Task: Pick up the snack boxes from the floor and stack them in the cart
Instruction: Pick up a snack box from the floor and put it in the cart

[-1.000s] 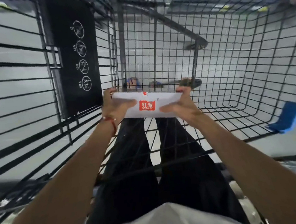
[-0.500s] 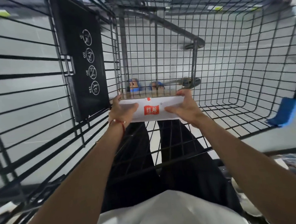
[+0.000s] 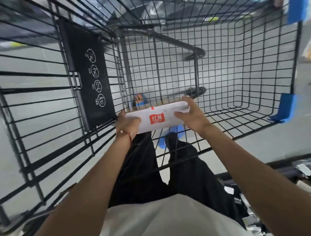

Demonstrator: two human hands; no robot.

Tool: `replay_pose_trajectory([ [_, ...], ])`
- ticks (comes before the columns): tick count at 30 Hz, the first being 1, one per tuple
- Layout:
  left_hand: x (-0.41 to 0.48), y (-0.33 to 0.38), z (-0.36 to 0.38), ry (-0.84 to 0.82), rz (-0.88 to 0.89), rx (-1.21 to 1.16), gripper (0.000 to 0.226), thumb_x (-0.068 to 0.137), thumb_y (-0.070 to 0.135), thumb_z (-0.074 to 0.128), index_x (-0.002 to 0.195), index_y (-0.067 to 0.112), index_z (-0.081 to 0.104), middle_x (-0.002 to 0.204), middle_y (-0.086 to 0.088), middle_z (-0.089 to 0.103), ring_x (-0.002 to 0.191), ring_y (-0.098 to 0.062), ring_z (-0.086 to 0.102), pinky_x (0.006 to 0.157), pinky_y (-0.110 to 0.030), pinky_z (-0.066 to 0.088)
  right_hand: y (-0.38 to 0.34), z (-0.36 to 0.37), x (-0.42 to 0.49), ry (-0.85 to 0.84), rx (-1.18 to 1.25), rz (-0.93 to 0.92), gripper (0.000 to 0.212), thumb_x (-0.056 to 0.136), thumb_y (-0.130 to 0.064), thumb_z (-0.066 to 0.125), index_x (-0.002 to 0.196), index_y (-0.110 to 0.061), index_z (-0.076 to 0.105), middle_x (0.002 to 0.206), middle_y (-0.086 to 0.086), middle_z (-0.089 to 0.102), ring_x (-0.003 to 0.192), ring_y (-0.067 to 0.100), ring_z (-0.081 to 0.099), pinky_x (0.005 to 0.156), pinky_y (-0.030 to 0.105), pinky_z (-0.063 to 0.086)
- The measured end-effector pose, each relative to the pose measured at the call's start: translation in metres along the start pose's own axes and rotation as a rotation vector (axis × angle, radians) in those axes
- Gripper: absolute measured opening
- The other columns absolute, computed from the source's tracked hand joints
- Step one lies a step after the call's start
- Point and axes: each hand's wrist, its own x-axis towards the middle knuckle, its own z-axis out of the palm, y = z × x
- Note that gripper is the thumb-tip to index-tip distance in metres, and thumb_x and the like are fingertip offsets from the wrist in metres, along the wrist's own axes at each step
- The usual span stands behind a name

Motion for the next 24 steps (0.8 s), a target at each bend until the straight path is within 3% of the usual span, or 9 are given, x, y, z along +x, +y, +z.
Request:
replay_pose_trajectory([
  [3,-0.016,0.0,-0.001,0.039,0.086,-0.033,0.076,0.094,0.023,0.066,0.159,0.018,0.026,0.161,-0.008,0.036,0.147,-0.03,0.036,0.121,-0.041,0.031,-0.003,-0.008,-0.015,0.04,0.096,0.009,0.049,0.101,-0.015,0.066,0.148,-0.015,0.053,0.138,0.008,0.055,0.115,0.025,0.059,0.076,0.006,0.048],
  [4,-0.02,0.001,0.0,0.05,0.111,-0.055,0.075,0.094,0.022,0.066,0.158,0.019,0.028,0.161,-0.008,0.036,0.146,-0.03,0.037,0.121,-0.04,0.031,-0.005,-0.012,-0.021,0.056,0.139,-0.007,0.044,0.102,-0.013,0.066,0.144,-0.012,0.056,0.135,0.008,0.057,0.109,0.02,0.058,0.067,0.002,0.045],
  [7,-0.042,0.011,0.004,0.061,0.203,-0.071,0.068,0.096,0.019,0.066,0.156,0.017,0.034,0.156,-0.006,0.043,0.143,-0.026,0.042,0.118,-0.032,0.032,-0.004,-0.023,-0.041,0.122,0.236,-0.108,0.031,0.101,-0.014,0.067,0.131,-0.011,0.064,0.134,0.01,0.062,0.097,0.012,0.059,0.072,0.013,0.048],
  [11,-0.082,0.029,0.019,0.042,0.33,-0.005,0.044,0.099,0.02,0.062,0.142,0.016,0.051,0.137,0.0,0.057,0.131,-0.022,0.051,0.099,-0.02,0.033,0.005,-0.045,-0.078,0.16,0.421,-0.2,0.024,0.102,-0.013,0.066,0.126,-0.011,0.066,0.114,0.0,0.067,0.097,0.005,0.062,0.094,0.029,0.05],
  [13,-0.102,0.038,0.031,0.006,0.402,0.03,0.038,0.1,0.02,0.061,0.137,0.015,0.055,0.13,0.001,0.058,0.118,-0.018,0.057,0.09,-0.011,0.038,0.013,-0.058,-0.094,0.187,0.52,-0.24,0.02,0.102,-0.008,0.064,0.121,-0.013,0.066,0.101,-0.007,0.069,0.091,0.0,0.065,0.096,0.033,0.052],
  [15,-0.128,0.048,0.045,-0.05,0.457,0.035,0.035,0.101,0.016,0.058,0.136,0.013,0.055,0.123,0.001,0.058,0.096,-0.008,0.058,0.068,0.001,0.041,0.026,-0.072,-0.111,0.217,0.63,-0.276,0.02,0.101,-0.002,0.062,0.116,-0.015,0.067,0.097,-0.007,0.07,0.086,-0.002,0.067,0.087,0.027,0.054],
  [17,-0.15,0.057,0.057,-0.076,0.504,0.014,0.029,0.102,0.015,0.057,0.13,0.013,0.059,0.119,-0.001,0.06,0.098,-0.012,0.059,0.077,-0.007,0.05,0.038,-0.087,-0.128,0.233,0.711,-0.304,0.023,0.099,0.0,0.063,0.113,-0.017,0.067,0.102,-0.003,0.072,0.094,0.004,0.068,0.085,0.024,0.052],
  [19,-0.173,0.063,0.072,-0.084,0.562,0.024,0.019,0.1,0.02,0.06,0.118,0.022,0.062,0.116,-0.002,0.064,0.105,-0.016,0.058,0.1,-0.032,0.048,0.055,-0.103,-0.149,0.26,0.796,-0.331,0.024,0.097,0.0,0.065,0.113,-0.017,0.068,0.11,0.004,0.074,0.102,0.012,0.067,0.089,0.027,0.052],
  [24,-0.234,0.071,0.124,-0.152,0.706,0.16,0.012,0.091,0.035,0.064,0.102,0.037,0.066,0.113,0.002,0.071,0.11,-0.017,0.065,0.095,-0.036,0.048,0.109,-0.146,-0.197,0.332,0.937,-0.372,0.026,0.097,0.0,0.065,0.12,-0.011,0.069,0.102,-0.002,0.074,0.098,0.01,0.068,0.093,0.027,0.053],
])
